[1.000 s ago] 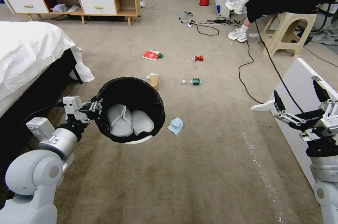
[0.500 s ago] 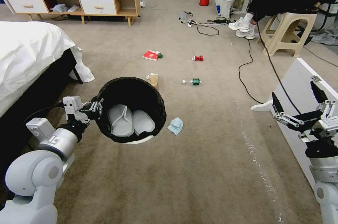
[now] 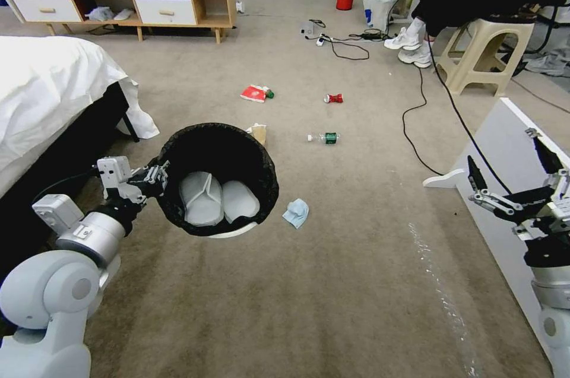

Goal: Pick up the trash bin and place the garbage on the floor into it.

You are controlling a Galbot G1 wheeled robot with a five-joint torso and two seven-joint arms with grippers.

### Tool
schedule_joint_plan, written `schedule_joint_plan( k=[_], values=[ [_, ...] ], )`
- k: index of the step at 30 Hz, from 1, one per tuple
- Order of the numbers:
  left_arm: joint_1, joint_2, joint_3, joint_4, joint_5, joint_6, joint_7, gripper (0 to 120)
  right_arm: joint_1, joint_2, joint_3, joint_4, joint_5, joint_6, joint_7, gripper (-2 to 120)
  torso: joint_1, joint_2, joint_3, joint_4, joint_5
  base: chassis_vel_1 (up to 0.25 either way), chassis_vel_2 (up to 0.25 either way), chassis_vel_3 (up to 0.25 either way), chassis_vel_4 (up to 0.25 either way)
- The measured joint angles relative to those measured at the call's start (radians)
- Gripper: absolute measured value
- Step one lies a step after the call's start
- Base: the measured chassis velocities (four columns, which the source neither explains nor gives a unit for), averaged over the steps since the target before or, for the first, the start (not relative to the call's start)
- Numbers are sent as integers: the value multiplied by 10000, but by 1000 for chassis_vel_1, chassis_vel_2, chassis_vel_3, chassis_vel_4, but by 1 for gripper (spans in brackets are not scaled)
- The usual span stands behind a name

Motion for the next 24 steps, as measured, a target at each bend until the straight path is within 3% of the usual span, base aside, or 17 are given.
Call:
schedule_joint_plan(
  k=[24],
  values=[
    [72, -214, 83, 1, 97, -45, -35, 7, 25, 159, 166, -7, -48, 135, -180, 100, 0, 0, 0, -1, 0, -18, 17, 21, -20]
  ],
)
